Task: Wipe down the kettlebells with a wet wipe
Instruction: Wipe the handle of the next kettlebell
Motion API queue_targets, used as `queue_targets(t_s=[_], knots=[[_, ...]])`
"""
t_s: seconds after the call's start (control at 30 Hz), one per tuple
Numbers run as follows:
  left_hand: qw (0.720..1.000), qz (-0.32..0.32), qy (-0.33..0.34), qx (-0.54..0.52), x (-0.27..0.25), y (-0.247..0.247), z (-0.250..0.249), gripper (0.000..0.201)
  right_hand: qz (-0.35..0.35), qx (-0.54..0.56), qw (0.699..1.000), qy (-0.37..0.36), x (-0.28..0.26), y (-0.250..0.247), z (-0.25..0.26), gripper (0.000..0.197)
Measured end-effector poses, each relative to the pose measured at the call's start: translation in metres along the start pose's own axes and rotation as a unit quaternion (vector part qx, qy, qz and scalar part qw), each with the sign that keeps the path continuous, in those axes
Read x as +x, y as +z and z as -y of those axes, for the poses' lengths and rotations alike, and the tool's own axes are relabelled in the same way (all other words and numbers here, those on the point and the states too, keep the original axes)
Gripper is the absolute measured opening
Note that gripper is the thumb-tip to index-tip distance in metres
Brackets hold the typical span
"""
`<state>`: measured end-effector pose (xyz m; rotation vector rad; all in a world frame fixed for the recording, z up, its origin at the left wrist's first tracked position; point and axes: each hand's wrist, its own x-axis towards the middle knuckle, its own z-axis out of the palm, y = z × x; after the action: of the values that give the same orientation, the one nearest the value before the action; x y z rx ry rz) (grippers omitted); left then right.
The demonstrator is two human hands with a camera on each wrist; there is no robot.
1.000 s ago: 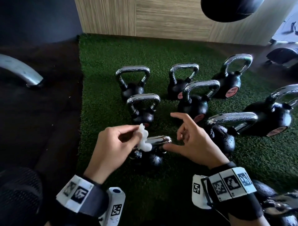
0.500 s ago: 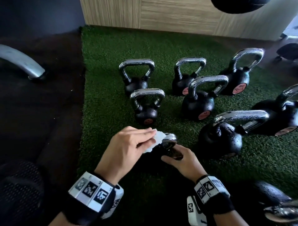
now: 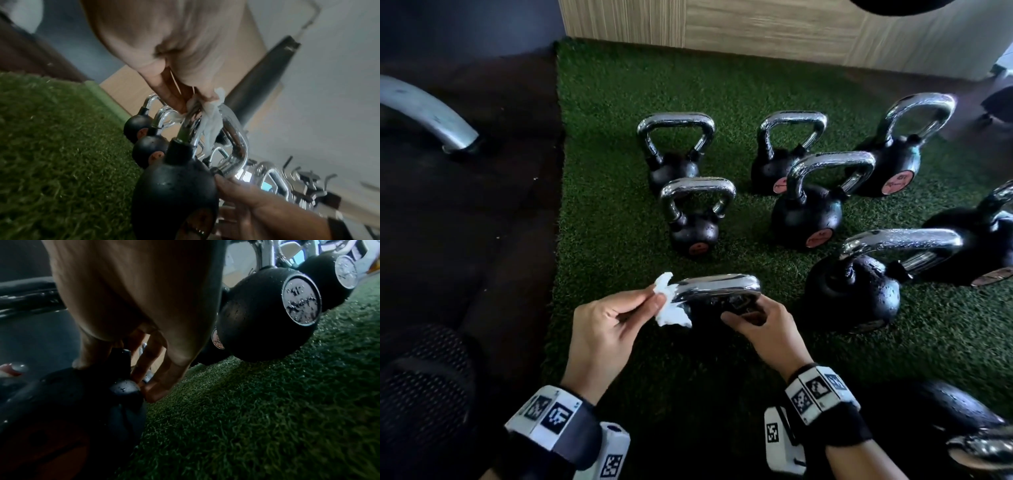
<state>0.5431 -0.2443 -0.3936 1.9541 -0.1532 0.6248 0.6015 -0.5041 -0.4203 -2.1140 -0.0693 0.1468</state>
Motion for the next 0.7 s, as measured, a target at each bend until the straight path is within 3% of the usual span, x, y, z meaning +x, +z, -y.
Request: queue_targets(t_s=[0.13,0.27,0.43,0.7], knots=[[0.998,-0.030,-0.016,-0.046,-0.015,0.008,0.012,0.026,-0.005,-0.014,1.000,-0.008,0.000,0.000,0.001,0.018],[0.995,-0.035,-0.076,-0.053,-0.034,0.022,0.026,0.017,-0.006,-0.010,1.000,-0.014,-0.001,0.000,0.000,0.019],[0.993,-0.066,-0.092,-0.046,-0.037,0.032,0.024,0.016,-0.006,-0.023,0.999,-0.024,-0.003,-0.001,0.003,0.017],[0.992,-0.013,-0.123,-0.014,0.000,0.033,0.033,0.035,0.035,-0.050,0.998,-0.027,-0.023,-0.026,0.004,0.015]])
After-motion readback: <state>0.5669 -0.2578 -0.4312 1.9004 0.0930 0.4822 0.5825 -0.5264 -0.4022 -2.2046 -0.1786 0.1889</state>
